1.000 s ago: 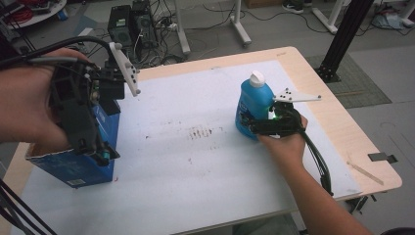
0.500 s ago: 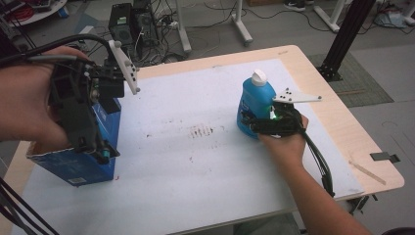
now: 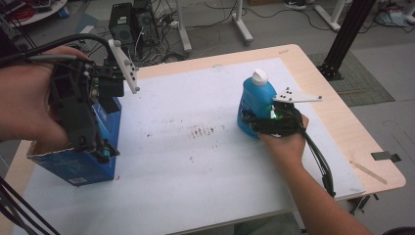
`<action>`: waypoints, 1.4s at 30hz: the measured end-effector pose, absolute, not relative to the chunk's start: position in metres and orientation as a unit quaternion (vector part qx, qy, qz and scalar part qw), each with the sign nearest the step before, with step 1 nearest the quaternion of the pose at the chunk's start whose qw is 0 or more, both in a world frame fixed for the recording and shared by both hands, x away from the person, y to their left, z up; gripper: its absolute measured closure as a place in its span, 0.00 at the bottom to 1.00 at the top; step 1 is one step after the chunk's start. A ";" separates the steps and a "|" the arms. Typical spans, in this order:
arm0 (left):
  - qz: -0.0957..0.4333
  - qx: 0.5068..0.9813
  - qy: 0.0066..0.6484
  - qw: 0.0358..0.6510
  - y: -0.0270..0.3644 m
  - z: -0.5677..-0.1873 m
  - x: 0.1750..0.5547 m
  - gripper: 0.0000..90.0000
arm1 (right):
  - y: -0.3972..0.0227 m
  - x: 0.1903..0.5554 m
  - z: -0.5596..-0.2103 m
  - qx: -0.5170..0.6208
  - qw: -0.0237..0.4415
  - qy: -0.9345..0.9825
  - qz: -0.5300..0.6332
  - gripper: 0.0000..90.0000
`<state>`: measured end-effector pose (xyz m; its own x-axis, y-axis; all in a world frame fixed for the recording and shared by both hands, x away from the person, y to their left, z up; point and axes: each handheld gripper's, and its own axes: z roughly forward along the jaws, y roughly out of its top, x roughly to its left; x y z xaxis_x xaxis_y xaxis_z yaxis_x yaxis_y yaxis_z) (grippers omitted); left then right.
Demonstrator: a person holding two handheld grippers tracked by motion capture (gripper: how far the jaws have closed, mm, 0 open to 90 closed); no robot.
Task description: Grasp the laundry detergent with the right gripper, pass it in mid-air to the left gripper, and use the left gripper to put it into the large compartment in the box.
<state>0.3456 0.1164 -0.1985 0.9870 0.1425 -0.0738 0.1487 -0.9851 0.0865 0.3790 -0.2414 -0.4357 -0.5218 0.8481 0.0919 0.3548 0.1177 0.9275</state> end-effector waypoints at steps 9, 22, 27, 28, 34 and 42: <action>-0.034 0.996 0.074 0.046 0.117 -0.198 0.346 0.02 | -0.240 0.378 -0.436 0.421 0.243 0.707 0.513 0.32; -0.034 0.995 0.076 0.047 0.117 -0.200 0.347 0.02 | -0.235 0.376 -0.436 0.408 0.254 0.706 0.519 0.46; -0.035 0.995 0.076 0.046 0.118 -0.200 0.347 0.02 | -0.235 0.375 -0.436 0.406 0.255 0.707 0.519 0.48; -0.035 0.996 0.074 0.043 0.118 -0.200 0.347 0.02 | -0.235 0.375 -0.436 0.406 0.254 0.708 0.519 0.49; -0.037 0.995 0.076 0.046 0.117 -0.201 0.347 0.02 | -0.233 0.369 -0.430 0.391 0.266 0.707 0.525 0.50; -0.031 0.996 0.072 0.048 0.110 -0.200 0.350 0.02 | -0.231 0.366 -0.407 0.362 0.245 0.724 0.533 0.50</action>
